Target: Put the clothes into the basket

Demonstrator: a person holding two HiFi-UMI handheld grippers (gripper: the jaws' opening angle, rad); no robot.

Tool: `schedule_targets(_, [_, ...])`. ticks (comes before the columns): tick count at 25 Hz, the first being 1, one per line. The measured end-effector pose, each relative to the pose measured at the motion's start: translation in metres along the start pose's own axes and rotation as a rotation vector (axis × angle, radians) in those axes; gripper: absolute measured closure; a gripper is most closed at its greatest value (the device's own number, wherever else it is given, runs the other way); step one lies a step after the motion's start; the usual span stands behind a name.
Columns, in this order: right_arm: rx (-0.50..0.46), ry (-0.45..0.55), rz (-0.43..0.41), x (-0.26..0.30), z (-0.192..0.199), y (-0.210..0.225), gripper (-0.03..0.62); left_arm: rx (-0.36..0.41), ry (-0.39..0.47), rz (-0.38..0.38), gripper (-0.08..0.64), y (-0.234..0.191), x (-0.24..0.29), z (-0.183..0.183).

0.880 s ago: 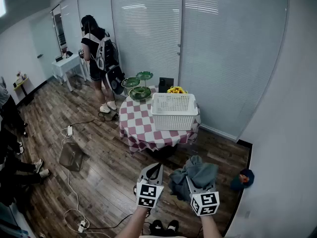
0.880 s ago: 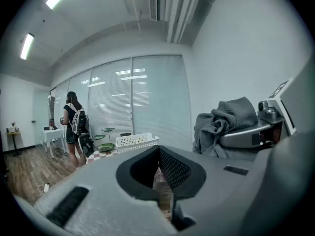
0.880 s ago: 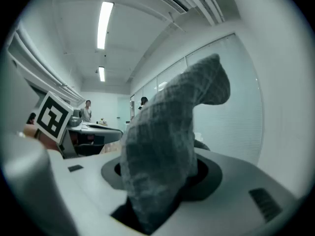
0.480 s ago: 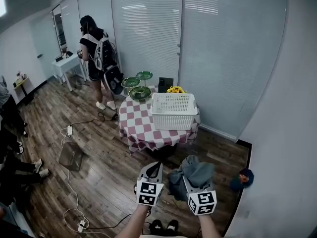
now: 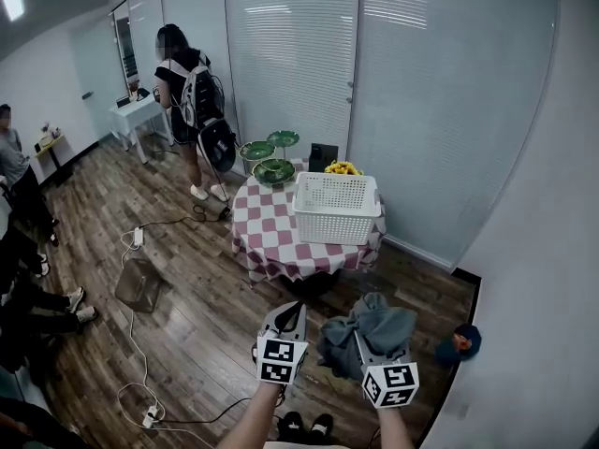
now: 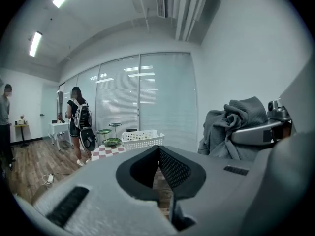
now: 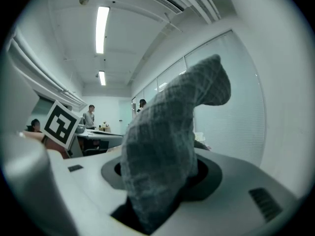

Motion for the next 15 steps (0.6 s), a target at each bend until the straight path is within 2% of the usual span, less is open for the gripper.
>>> schedule_targets(6, [-0.012,0.037,-0.004,-0.014,-0.012,0.019,0.374,0.024,0.026,-0.062,0.546,-0.005,-0.008,-0.006])
schedule_targets(11, [0.007,0.027,-0.027,-0.021,-0.011,0.035,0.376,-0.016,0.02,-0.074,0.546,0.009,-0.016,0.001])
schedule_targets(15, [0.032,0.036,-0.009,-0.006,-0.005,0.052,0.375,-0.003,-0.011,-0.065,0.546,0.018,-0.004,0.017])
Point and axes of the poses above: the fingertips, and each gripper's own axes: x forward along the fingers, y to its right, z out of its underside, the point moved 10 cm from there along -x, backward along the fingers
